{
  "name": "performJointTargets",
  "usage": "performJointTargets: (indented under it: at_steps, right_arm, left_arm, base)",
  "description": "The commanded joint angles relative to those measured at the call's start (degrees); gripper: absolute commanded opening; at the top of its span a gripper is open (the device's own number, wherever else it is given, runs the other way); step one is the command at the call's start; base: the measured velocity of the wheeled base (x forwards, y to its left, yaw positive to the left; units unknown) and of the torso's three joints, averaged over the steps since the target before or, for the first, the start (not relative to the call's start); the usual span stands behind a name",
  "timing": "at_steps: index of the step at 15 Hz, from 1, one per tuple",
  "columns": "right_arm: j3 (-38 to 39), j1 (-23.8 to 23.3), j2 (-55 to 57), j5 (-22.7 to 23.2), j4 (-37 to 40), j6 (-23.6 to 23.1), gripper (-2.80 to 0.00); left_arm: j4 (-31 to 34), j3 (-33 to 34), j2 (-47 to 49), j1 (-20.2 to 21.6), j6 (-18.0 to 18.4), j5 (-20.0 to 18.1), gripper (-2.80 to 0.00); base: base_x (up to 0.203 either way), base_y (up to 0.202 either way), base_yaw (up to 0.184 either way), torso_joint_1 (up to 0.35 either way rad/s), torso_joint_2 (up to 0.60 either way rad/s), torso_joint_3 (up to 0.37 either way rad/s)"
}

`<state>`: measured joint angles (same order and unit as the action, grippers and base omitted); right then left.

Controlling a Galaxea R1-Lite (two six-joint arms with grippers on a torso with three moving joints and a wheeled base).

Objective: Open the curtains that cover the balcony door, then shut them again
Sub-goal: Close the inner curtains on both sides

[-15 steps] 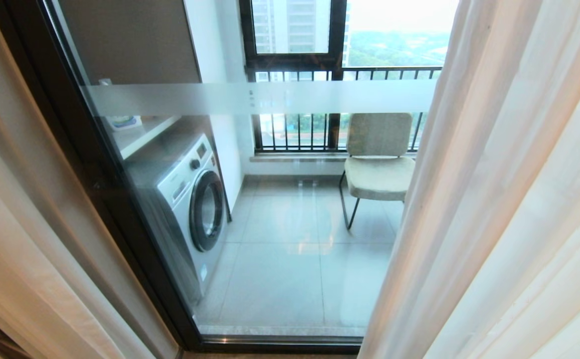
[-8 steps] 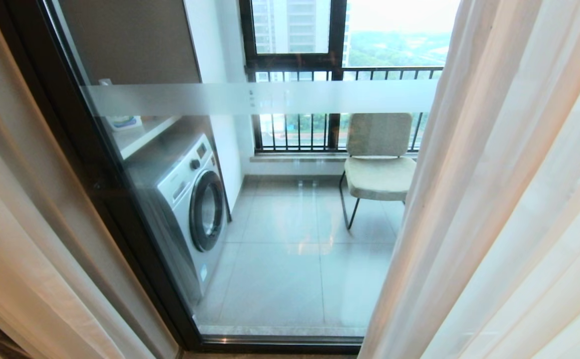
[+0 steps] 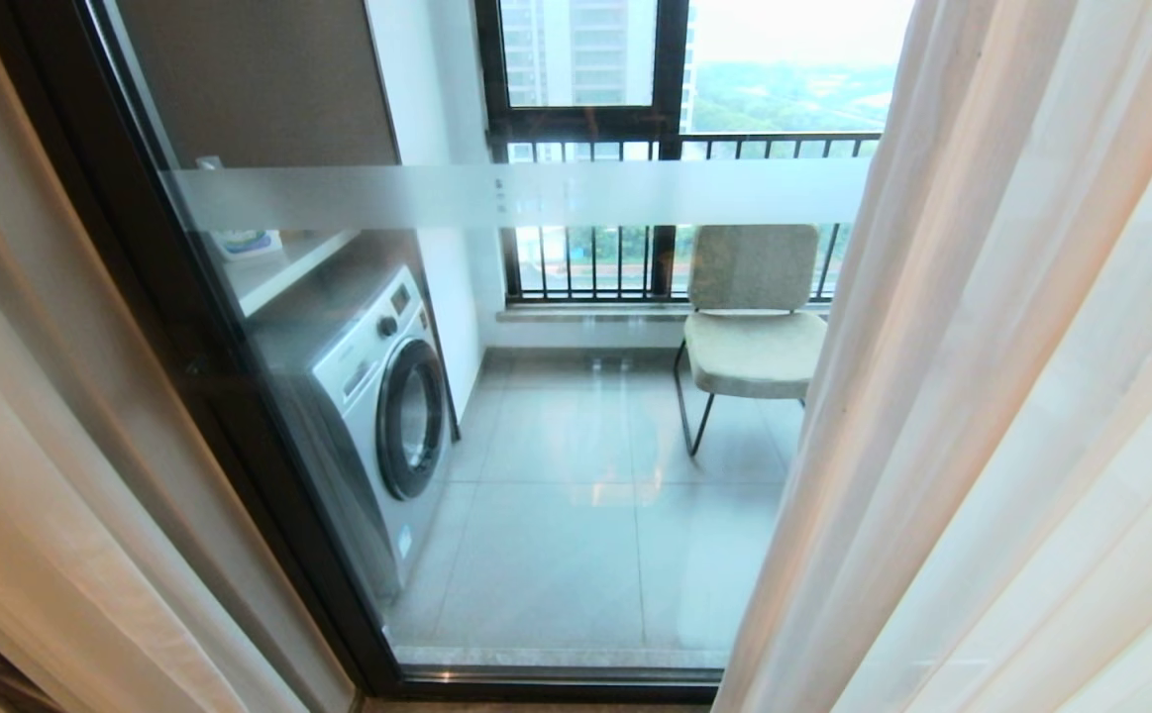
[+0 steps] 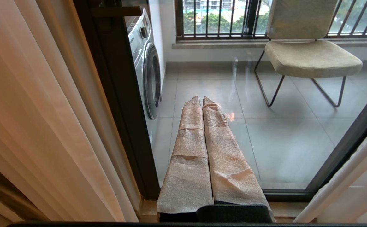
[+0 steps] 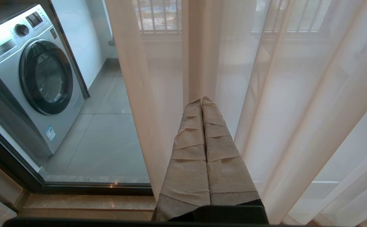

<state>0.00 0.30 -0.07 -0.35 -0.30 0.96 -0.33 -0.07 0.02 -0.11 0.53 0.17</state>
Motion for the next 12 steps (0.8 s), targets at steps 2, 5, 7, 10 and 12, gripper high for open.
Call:
performJointTargets:
  at_steps: [2, 5, 7, 10, 12]
  right_arm:
    - [0.0, 0.0, 0.1, 0.0, 0.0, 0.0, -2.8]
    - [0.0, 0.0, 0.1, 0.0, 0.0, 0.0, -2.8]
    - [0.0, 0.0, 0.1, 0.0, 0.0, 0.0, -2.8]
    - [0.0, 0.0, 0.1, 0.0, 0.0, 0.0, -2.8]
    - [0.0, 0.0, 0.1, 0.0, 0.0, 0.0, -2.8]
  left_arm:
    - [0.0, 0.0, 0.0, 0.0, 0.0, 0.1, -2.8]
    - [0.0, 0.0, 0.0, 0.0, 0.0, 0.0, -2.8]
    - [0.1, 0.0, 0.0, 0.0, 0.1, 0.0, -2.8]
    - [0.1, 0.0, 0.0, 0.0, 0.1, 0.0, -2.8]
    - [0.1, 0.0, 0.0, 0.0, 0.1, 0.0, -2.8]
  base:
    - [0.0, 0.0, 0.0, 0.0, 0.0, 0.0]
    - [0.0, 0.0, 0.0, 0.0, 0.0, 0.0]
    - [0.0, 0.0, 0.0, 0.0, 0.0, 0.0]
    - [0.0, 0.0, 0.0, 0.0, 0.0, 0.0]
    - [0.0, 0.0, 0.0, 0.0, 0.0, 0.0]
